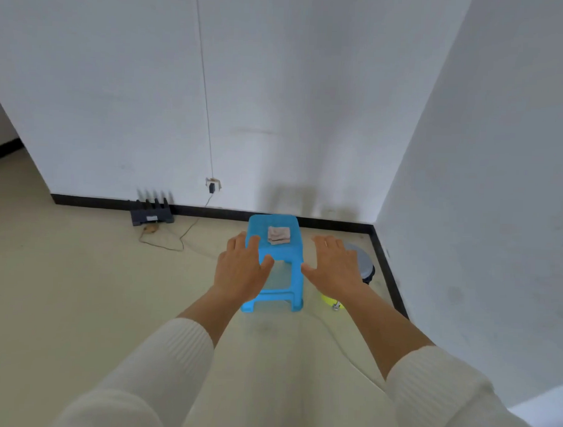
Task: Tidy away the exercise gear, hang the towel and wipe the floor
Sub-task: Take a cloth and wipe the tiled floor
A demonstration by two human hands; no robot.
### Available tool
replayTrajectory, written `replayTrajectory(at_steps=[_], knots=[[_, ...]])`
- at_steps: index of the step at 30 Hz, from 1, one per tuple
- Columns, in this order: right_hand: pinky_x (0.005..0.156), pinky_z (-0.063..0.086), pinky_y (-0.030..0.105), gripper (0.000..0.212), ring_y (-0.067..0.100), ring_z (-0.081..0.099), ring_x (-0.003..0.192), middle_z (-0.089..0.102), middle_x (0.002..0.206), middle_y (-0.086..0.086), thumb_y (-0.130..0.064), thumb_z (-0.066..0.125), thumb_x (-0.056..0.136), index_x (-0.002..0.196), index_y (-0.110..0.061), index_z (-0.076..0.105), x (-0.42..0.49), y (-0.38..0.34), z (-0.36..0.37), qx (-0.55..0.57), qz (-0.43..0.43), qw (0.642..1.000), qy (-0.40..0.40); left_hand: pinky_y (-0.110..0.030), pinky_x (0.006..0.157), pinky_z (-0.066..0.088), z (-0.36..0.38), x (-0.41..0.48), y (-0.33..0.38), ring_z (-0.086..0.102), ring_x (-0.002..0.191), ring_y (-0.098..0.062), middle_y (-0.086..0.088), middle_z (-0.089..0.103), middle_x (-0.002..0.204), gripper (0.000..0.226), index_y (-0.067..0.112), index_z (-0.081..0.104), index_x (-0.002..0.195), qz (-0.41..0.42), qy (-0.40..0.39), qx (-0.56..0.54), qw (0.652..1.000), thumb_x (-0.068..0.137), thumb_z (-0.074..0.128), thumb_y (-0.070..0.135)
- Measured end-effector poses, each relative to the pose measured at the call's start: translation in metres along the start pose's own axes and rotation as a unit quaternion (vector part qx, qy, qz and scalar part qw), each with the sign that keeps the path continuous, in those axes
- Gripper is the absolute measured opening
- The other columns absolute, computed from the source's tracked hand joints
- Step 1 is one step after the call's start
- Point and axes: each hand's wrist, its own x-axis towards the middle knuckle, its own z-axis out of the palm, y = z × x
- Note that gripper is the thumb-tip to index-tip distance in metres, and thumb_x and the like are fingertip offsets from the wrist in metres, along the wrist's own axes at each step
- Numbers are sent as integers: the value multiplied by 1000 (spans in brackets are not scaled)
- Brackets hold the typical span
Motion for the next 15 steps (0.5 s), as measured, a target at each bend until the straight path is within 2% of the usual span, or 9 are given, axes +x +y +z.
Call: replayTrajectory(at_steps=[4,9,15], knots=[[103,33,45,63,25,34,130,38,142,4,-45,49,90,144,-18,29,104,31,34,-14,-12,1000,-22,-38,104,34,53,100,-5,27,137,-24,-8,29,151,48,15,34,143,-23,-13,-25,999,100,31,37],[105,31,44,63,24,33,131,36,144,4,-43,49,91,144,-18,28,231,70,73,-18,-26,996,-83,-40,106,32,127,212,-19,24,139,-25,-10,28,153,47,15,34,143,-99,-60,-54,992,100,31,35],[101,32,42,58,24,36,127,40,140,3,-40,48,90,141,-18,33,357,84,133,4,-30,988,-155,-36,104,34,192,309,-49,26,138,-24,-9,31,151,46,14,34,143,-155,-109,-50,981,101,31,33]])
